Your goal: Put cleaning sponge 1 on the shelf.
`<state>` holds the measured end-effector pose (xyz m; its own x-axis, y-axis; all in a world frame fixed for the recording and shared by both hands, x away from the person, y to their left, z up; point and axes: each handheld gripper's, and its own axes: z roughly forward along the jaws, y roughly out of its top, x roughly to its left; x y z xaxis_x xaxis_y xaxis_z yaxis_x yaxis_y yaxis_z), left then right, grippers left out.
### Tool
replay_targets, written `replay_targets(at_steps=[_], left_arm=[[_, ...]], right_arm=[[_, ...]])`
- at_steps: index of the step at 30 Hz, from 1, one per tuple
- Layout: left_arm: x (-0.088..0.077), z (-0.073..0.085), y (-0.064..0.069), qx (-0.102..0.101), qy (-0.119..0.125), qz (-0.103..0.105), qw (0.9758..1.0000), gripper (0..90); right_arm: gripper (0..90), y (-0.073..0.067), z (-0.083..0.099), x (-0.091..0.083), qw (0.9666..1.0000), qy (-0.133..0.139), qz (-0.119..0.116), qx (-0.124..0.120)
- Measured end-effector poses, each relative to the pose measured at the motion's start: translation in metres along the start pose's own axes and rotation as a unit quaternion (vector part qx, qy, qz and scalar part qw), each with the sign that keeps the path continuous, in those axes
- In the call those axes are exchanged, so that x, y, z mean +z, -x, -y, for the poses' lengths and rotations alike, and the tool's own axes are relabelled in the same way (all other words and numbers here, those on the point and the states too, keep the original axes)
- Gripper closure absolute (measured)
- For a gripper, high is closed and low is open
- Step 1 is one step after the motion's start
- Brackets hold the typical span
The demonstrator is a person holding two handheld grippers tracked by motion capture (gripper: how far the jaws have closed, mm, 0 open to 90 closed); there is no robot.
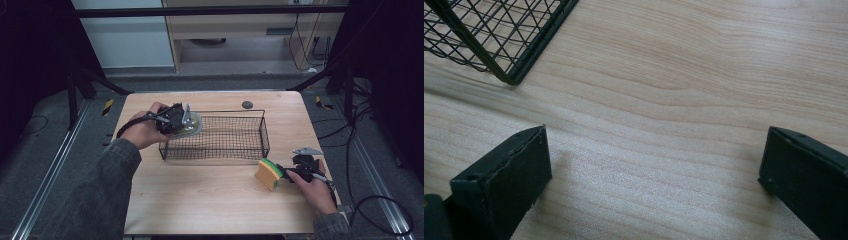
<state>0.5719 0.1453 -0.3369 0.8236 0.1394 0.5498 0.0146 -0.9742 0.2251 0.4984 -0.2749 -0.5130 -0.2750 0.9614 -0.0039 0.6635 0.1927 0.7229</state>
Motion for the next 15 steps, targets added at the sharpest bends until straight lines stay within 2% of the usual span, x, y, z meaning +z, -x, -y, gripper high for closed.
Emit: replay_targets(at_steps=[5, 15], left_arm=[[0.009, 0.0, 0.005, 0.006, -0.008, 0.011, 0.9999, 71.1], [0.021, -0.001, 0.006, 0.004, -0.009, 0.024, 0.9997, 71.1]], right_arm=[[0.5, 0.0, 0.0, 0.0, 1.0, 0.0, 0.0, -0.002], [0.5, 0.0, 0.0, 0.0, 1.0, -0.001, -0.001, -0.001]])
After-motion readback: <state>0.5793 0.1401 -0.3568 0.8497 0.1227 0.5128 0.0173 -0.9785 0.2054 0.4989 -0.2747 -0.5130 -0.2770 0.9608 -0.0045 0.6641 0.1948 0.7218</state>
